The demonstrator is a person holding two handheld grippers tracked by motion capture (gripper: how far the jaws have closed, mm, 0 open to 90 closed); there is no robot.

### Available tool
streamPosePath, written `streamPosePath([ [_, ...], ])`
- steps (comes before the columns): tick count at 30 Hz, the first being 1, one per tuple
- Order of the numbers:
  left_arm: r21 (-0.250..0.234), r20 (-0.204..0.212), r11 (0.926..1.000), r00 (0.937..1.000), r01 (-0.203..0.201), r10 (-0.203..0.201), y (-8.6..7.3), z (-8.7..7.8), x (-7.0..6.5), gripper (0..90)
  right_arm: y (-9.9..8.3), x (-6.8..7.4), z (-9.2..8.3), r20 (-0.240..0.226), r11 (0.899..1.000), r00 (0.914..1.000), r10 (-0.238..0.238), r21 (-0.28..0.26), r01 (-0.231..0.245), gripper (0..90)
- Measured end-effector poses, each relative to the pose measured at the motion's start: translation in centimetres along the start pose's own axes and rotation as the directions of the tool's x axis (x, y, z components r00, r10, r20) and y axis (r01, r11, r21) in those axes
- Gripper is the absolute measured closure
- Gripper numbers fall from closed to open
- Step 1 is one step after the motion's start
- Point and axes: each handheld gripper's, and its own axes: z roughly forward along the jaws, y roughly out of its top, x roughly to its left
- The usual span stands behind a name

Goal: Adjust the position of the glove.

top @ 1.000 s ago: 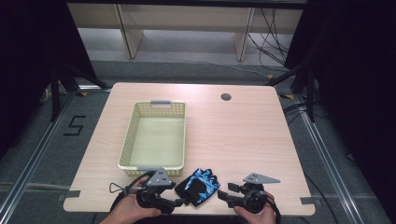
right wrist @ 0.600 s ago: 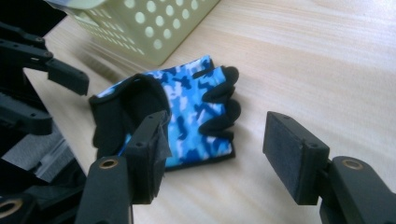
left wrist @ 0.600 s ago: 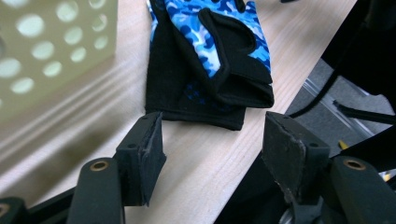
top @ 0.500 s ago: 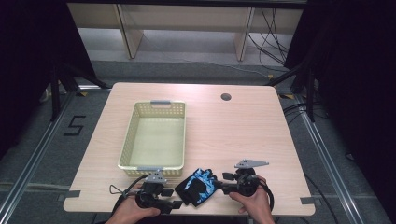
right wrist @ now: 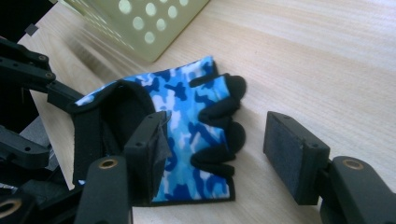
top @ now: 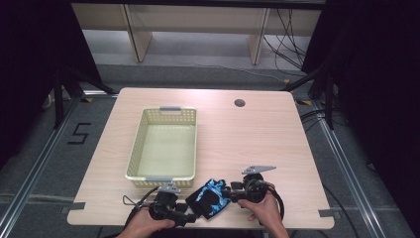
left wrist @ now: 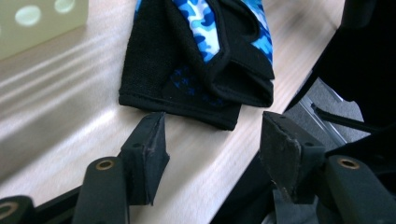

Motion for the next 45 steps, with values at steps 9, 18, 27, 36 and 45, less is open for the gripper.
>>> streamPosePath([
  [9,-0.011,0.023,0.9999,0.9997,-0.005,0.005,1.2,1.0,-0.3,41.4,-0.3,0.2,0.2,-0.015,0.999,0.9999,-0.005,0.037,0.005,57.7],
  [18,-0.008,-0.011,1.0000,0.9999,-0.001,0.001,1.4,1.3,0.1,52.1,-1.1,0.3,-0.4,-0.048,0.997,0.9972,0.057,0.049,-0.055,65.0],
  [27,-0.045,0.014,0.9984,0.9993,0.035,-0.034,1.6,1.6,0.8,64.4,-1.3,0.2,0.0,-0.083,0.995,0.9933,0.081,0.059,-0.076,63.8],
  [36,-0.095,0.004,0.9948,0.9993,-0.036,0.036,1.6,1.5,0.5,73.2,-1.3,0.3,-0.8,-0.075,0.996,0.9932,0.089,0.036,-0.087,64.7],
  [45,-0.101,-0.069,0.9831,0.9868,-0.153,0.146,1.6,1.2,-0.6,83.6,-1.2,0.9,-1.2,-0.063,0.997,0.9960,0.063,0.048,-0.060,74.2],
])
